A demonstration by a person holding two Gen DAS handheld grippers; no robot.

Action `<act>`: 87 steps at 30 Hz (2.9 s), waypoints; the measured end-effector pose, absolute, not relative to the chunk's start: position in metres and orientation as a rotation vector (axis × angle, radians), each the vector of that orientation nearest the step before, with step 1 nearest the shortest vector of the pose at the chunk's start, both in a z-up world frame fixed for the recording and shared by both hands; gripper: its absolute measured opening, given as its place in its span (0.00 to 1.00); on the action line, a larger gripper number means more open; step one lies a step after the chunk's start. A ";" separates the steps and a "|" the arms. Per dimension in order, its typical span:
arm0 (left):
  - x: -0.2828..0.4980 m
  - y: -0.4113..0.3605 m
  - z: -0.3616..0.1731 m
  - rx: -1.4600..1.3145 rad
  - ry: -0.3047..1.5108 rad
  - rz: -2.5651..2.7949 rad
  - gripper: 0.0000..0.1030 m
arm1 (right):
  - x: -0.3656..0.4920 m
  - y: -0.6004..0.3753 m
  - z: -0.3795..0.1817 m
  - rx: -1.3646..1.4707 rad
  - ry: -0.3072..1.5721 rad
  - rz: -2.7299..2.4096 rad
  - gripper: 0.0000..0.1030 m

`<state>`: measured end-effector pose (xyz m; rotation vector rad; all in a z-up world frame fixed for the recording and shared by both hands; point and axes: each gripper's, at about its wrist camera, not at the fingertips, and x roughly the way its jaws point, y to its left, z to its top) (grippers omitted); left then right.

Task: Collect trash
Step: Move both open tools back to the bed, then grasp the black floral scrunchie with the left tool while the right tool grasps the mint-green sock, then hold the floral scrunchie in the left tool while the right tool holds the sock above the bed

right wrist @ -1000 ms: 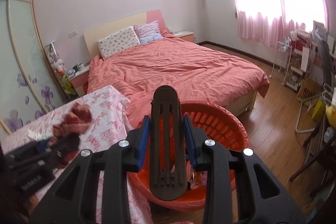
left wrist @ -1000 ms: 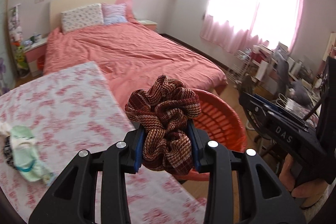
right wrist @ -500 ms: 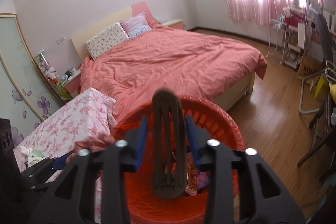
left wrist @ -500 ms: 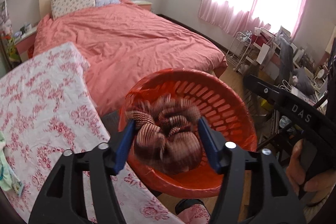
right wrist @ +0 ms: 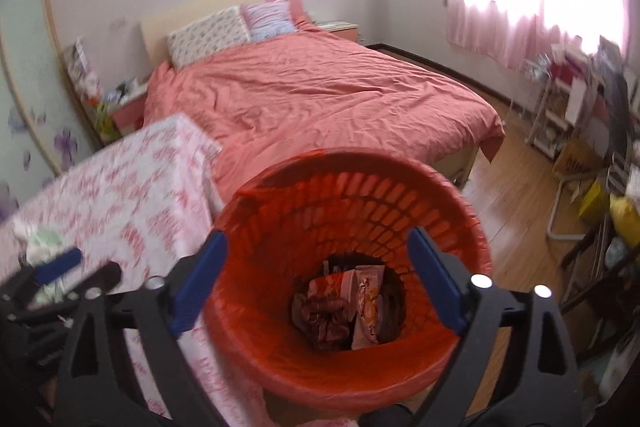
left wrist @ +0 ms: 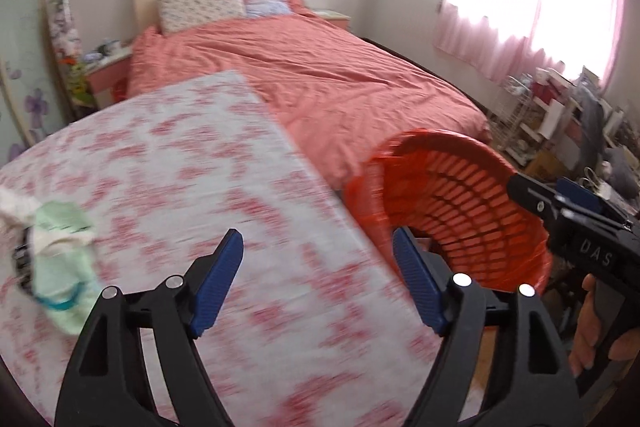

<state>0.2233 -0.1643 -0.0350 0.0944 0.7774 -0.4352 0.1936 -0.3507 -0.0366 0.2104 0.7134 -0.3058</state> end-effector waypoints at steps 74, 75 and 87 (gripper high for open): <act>0.252 0.102 -0.083 -0.080 0.866 0.005 0.33 | 0.285 -0.116 -0.096 0.097 0.870 0.025 0.09; 0.252 0.106 -0.085 -0.080 0.871 0.018 0.35 | 0.285 -0.116 -0.096 0.097 0.872 0.025 0.11; 0.256 0.100 -0.087 -0.044 0.880 0.044 0.45 | 0.288 -0.110 -0.097 0.073 0.880 0.022 0.12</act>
